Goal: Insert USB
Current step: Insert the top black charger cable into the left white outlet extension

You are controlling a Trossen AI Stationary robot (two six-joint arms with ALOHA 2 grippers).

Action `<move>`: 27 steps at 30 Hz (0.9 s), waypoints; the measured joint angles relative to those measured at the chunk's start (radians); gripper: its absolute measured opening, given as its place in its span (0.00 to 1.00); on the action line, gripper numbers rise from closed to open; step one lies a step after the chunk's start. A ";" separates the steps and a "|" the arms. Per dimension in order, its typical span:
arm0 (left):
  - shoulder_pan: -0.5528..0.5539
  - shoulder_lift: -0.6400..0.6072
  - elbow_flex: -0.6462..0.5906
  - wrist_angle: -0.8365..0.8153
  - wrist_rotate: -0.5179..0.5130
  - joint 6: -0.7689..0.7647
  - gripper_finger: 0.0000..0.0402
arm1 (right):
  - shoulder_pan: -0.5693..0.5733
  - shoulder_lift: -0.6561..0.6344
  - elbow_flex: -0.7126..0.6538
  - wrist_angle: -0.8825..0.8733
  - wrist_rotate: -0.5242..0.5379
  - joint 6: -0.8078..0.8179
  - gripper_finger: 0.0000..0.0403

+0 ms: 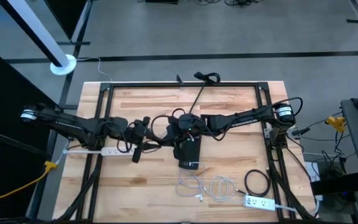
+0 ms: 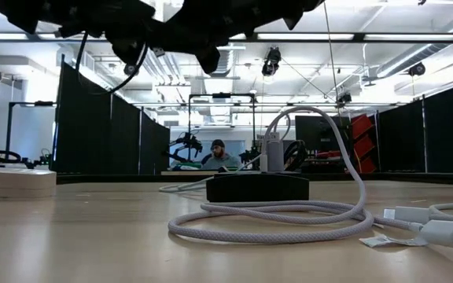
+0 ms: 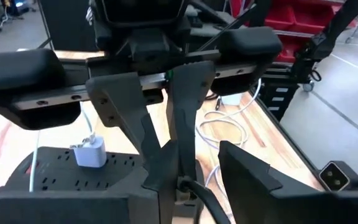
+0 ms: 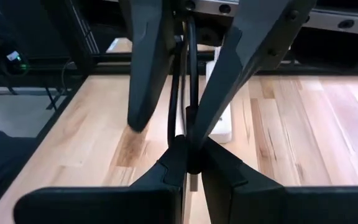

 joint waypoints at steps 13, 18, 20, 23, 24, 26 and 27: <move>-0.002 -0.083 -0.001 -0.056 0.009 0.029 0.26 | 0.002 0.002 0.000 0.058 -0.005 -0.001 0.04; -0.002 -0.117 -0.001 -0.104 0.005 0.029 0.27 | 0.015 0.002 0.000 0.046 0.045 -0.015 0.04; -0.002 -0.156 0.000 -0.159 0.009 0.028 0.27 | 0.022 0.002 0.000 0.038 0.056 -0.017 0.05; -0.003 -0.232 0.016 -0.311 -0.008 0.016 0.28 | 0.036 0.002 0.000 0.031 0.069 -0.036 0.04; -0.002 -0.262 0.020 -0.353 -0.012 0.005 0.29 | 0.041 0.002 0.000 0.026 0.089 -0.048 0.05; -0.002 -0.322 0.025 -0.409 -0.033 -0.009 0.29 | 0.047 0.002 0.000 0.012 0.158 -0.078 0.05; -0.002 -0.354 0.027 -0.424 -0.050 -0.014 0.29 | 0.051 0.002 0.000 0.010 0.195 -0.095 0.04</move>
